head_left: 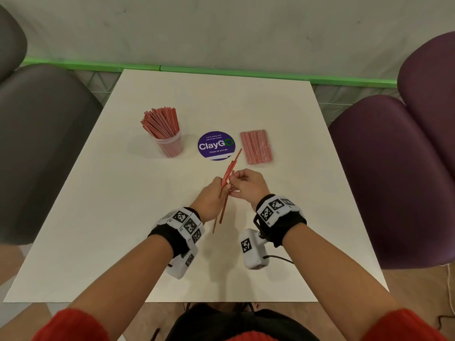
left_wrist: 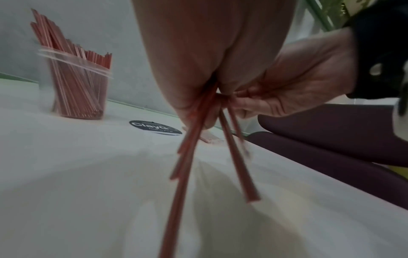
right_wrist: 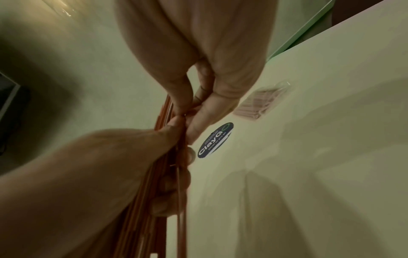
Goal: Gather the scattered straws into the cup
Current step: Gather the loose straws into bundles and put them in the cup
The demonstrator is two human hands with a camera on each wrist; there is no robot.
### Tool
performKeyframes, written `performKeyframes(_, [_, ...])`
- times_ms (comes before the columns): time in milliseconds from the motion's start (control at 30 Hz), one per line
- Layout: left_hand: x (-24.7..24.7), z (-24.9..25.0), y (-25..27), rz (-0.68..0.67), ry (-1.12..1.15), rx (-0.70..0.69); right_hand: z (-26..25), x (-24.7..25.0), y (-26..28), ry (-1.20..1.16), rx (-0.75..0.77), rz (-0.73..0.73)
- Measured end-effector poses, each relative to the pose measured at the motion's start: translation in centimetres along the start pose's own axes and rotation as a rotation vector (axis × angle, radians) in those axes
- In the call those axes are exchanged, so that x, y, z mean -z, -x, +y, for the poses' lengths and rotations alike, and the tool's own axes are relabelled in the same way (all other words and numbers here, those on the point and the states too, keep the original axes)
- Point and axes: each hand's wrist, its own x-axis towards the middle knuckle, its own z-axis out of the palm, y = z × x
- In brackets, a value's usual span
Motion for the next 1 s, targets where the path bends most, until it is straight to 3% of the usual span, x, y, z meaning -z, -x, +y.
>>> performKeyframes(233, [1.3, 0.2, -0.7, 0.066, 0.159, -0.027, -1.7, -0.5, 0.4, -0.138, 0.055, -0.013])
performKeyframes(367, [2.0, 0.7, -1.8, 0.353, 0.62, 0.068, -1.0, -0.4, 0.0, 0.026, 0.01, 0.041])
performKeyframes(467, [3.1, 1.1, -2.7, 0.573, 0.94, 0.152, -0.1, -0.7, 0.8, 0.021, -0.194, -0.066])
performKeyframes(567, [3.5, 1.4, -2.8, 0.689, 1.004, 0.164, 0.0, -1.6, 1.9, -0.132, -0.327, -0.193])
performKeyframes(667, [3.0, 1.4, -2.6, 0.701, 0.931, 0.152, -0.7, -2.5, 2.0, -0.176, -0.326, -0.241])
performKeyframes(900, [2.9, 1.7, -2.0, 0.604, 1.019, 0.17, -1.4, -2.0, 1.5, -0.058, -0.223, -0.279])
performKeyframes(1000, [3.0, 1.9, -1.8, 0.578, 0.953, 0.181, -1.5, -2.0, 1.8, -0.002, -0.19, -0.298])
